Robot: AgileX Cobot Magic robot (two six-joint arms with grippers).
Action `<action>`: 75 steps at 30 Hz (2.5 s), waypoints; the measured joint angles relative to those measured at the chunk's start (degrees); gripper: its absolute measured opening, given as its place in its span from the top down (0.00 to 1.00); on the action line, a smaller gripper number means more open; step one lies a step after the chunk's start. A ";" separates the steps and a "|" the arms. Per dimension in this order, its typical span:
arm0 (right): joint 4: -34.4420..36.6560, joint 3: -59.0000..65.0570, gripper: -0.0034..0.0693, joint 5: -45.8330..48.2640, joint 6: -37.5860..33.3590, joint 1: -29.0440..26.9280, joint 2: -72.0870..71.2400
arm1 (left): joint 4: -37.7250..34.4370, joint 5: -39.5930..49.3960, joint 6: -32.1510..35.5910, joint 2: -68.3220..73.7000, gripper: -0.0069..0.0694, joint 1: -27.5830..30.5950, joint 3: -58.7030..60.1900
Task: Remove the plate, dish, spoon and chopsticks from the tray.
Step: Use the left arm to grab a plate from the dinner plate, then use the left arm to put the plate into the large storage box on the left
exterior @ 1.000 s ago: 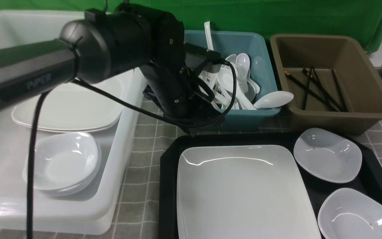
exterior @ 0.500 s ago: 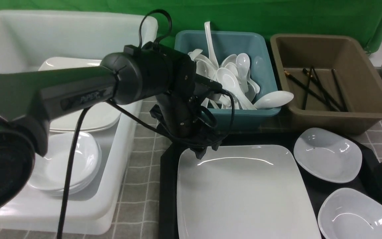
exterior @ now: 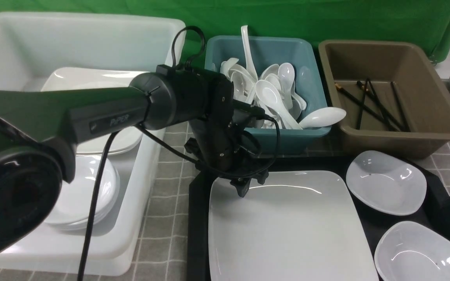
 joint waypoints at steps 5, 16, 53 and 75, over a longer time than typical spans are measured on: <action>-0.06 0.00 0.90 -0.99 -0.06 0.00 0.00 | 0.12 1.93 -1.48 -0.10 0.50 0.12 -0.23; -0.10 0.00 0.90 -2.41 -0.26 0.00 0.05 | 4.06 9.66 -3.13 -5.32 0.69 -0.13 -0.04; -0.05 0.00 0.90 -6.27 -1.38 0.00 0.18 | -17.27 19.63 1.91 -19.89 0.87 10.23 -0.04; 0.20 0.00 0.90 -8.56 -1.43 0.00 0.18 | -20.82 20.09 4.77 -27.29 0.87 10.18 -0.04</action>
